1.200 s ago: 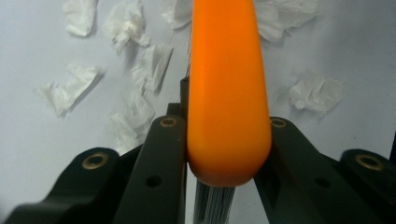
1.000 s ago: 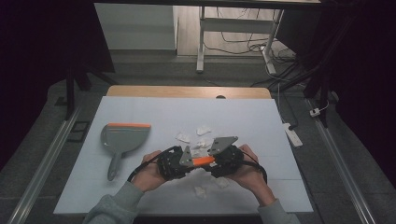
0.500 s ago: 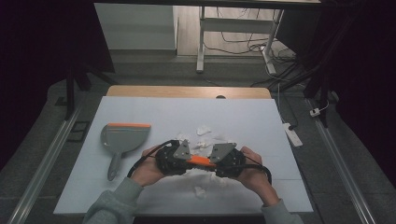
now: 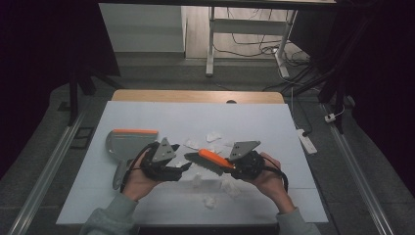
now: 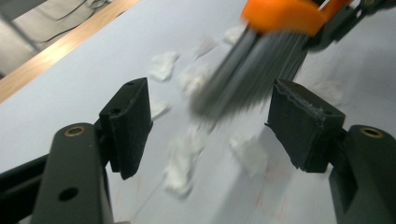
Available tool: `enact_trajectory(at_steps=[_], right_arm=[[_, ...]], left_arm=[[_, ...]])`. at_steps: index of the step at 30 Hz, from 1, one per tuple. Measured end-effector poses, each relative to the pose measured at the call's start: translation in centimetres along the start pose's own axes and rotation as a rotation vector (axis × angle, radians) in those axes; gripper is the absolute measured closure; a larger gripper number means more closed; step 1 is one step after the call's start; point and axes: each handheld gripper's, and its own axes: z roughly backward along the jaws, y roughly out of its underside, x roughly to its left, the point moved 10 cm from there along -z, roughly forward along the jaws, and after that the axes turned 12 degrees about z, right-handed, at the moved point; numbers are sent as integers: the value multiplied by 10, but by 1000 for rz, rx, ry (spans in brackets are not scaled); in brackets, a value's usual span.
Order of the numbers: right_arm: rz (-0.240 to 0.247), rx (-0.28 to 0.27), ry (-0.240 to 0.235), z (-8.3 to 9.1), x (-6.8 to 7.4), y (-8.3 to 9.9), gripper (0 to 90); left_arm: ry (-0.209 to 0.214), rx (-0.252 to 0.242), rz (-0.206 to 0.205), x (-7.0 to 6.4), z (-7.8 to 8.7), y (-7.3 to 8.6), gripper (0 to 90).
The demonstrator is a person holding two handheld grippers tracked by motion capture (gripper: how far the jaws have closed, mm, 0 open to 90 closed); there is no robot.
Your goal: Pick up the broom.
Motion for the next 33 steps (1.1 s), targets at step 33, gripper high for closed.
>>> enact_trajectory(at_steps=[33], right_arm=[[-304,-28,269,51,-56,53,693]], left_arm=[[-122,40,194,63,42,110,299]])
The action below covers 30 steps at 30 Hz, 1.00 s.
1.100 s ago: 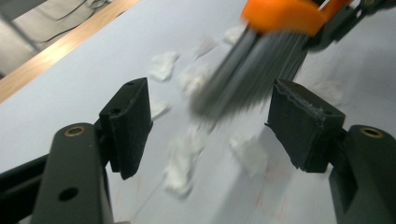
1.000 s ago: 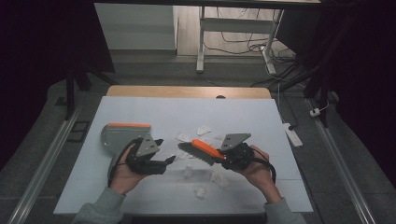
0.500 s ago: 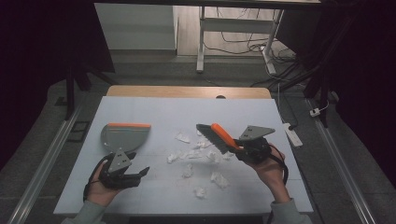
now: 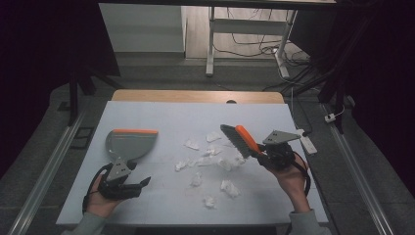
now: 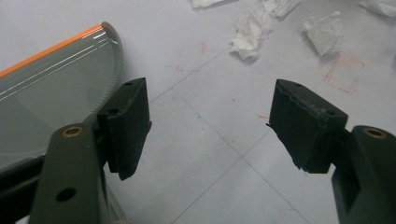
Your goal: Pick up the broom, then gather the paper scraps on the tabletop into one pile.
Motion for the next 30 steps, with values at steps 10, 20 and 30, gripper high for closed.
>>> enact_trajectory(at_steps=[10,20,30], right_arm=[[-28,60,40,0,-18,-2,693],[-41,229,67,-18,-46,-7,694],[14,467,101,-54,-61,-3,694]], left_arm=[[7,-11,4,3,-2,0,297],[21,-7,-5,4,-3,4,298],[23,-9,2,2,-3,4,296]])
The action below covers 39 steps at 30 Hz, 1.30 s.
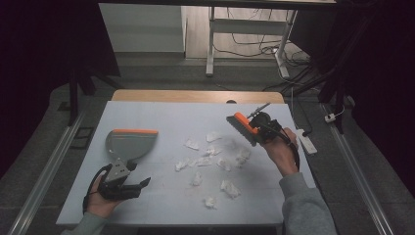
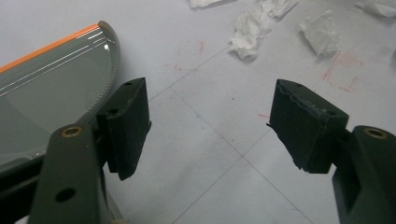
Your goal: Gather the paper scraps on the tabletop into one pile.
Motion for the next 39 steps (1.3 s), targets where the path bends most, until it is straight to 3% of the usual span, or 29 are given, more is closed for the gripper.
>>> enact_trajectory(at_steps=[2,4,8,13,18,19,20,26,30,34,37,39], right_arm=[[25,49,11,-8,-2,6,695],[13,77,10,-12,-4,14,694],[-21,83,-16,-17,-3,25,695],[-12,94,-49,-23,4,26,695],[32,95,-78,-29,18,16,696],[69,108,-77,-30,24,11,696],[69,108,-77,-30,24,11,697],[180,121,-113,-29,47,-2,703],[223,87,-180,-23,63,-9,704],[241,13,-262,-11,84,-16,703],[209,-51,-257,-3,82,-19,703],[172,-84,-233,1,71,-21,703]], left_arm=[[4,2,1,0,0,0,296],[8,1,3,-1,-1,0,296],[3,1,8,-1,0,1,295],[-10,-6,14,1,1,0,295],[-7,-2,11,1,1,1,296],[-7,-2,9,0,1,1,294],[-5,-2,9,0,1,1,294],[0,-3,19,2,2,2,294],[0,0,19,2,1,2,295],[0,-4,20,2,2,3,296],[-1,0,22,3,2,3,296],[-1,-1,20,2,2,3,297]])
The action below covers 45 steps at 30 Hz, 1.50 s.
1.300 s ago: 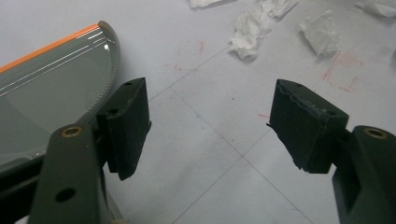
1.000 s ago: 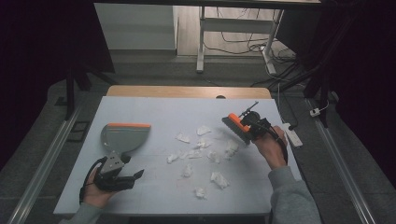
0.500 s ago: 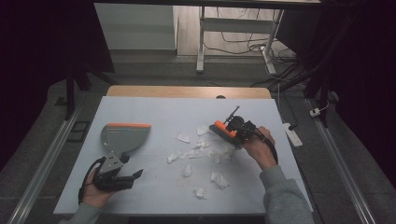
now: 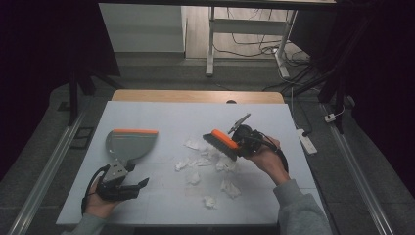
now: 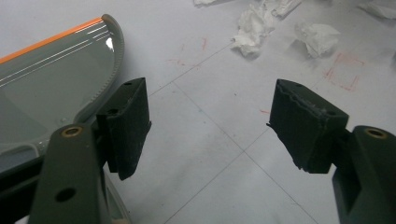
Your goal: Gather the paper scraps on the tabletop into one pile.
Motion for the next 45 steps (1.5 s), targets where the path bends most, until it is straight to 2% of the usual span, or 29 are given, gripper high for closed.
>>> enact_trajectory(at_steps=[5,8,11,14,20,23,27,33,37,45], right_arm=[[-90,-66,62,7,-32,0,702],[-112,-50,108,2,-50,1,703],[-103,3,128,-12,-63,-2,703],[-61,75,140,-29,-72,-8,703],[8,120,134,-51,-80,-27,703],[34,129,115,-59,-77,-36,704],[128,163,106,-63,-67,-44,704],[236,190,77,-58,-48,-42,706],[264,156,34,-52,-32,-38,707],[306,135,-57,-35,1,-27,706]], left_arm=[[1,1,1,0,0,0,299],[1,2,1,1,-1,0,299],[1,-1,2,1,0,0,299],[1,0,8,3,-1,0,299],[-6,3,20,10,0,3,302],[-8,-1,20,11,2,4,303],[-9,-3,23,11,4,5,303],[-7,-3,26,11,3,5,303],[-6,-4,14,8,3,4,303],[-7,-5,11,7,4,4,303]])
